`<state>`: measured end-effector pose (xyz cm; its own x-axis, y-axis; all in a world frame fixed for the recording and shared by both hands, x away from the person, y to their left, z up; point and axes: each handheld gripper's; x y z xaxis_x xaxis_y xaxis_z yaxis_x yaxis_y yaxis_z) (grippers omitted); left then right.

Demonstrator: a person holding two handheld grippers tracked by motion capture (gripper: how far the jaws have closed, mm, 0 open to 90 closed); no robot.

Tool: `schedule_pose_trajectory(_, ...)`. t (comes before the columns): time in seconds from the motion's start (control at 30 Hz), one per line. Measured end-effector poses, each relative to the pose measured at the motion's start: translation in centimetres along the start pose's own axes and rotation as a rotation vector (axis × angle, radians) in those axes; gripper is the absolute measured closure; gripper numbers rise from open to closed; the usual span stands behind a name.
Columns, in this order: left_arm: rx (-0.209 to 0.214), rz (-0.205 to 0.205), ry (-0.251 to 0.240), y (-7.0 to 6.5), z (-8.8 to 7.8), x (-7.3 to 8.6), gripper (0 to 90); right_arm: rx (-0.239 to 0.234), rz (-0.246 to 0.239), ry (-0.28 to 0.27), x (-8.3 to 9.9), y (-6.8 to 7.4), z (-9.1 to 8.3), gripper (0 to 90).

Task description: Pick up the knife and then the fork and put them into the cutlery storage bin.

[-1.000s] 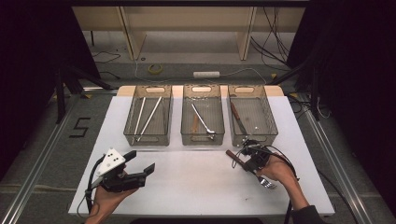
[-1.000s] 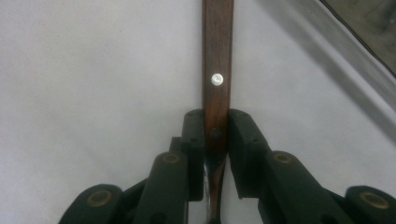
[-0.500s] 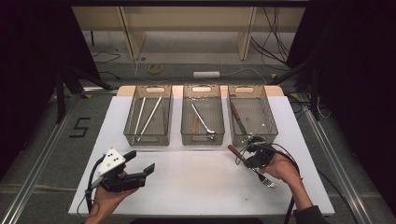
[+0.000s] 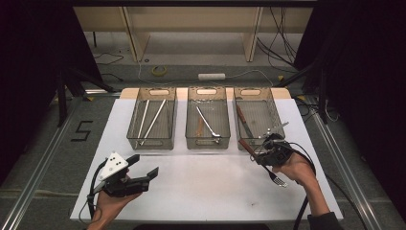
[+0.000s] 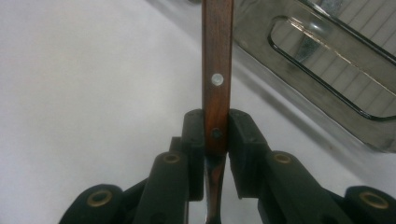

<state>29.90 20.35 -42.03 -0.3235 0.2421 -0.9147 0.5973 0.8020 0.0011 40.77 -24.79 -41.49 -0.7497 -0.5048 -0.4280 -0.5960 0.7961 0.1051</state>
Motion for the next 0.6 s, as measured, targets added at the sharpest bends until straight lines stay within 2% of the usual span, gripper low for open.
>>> schedule_pose_trajectory(0.27, -0.002, -0.001, -0.006, 0.0, -0.1, 0.0, 17.7, -0.021, -0.011, -0.023, 0.0, 0.2, -0.8, 78.0)
schedule_pose_trajectory(0.6, -0.007, -0.005, 0.000, 0.1, 0.0, 0.0, 17.7, -0.035, -0.010, -0.088, -0.7, 0.0, -2.4, 78.1)
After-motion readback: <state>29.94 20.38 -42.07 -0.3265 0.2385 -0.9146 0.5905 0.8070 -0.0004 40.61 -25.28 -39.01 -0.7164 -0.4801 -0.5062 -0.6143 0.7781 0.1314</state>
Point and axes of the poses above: each handheld gripper's, and its own axes: z roughly forward along the jaws, x roughly out of its underside, y roughly to its left, and after that the axes turned 6 degrees about z, right-handed
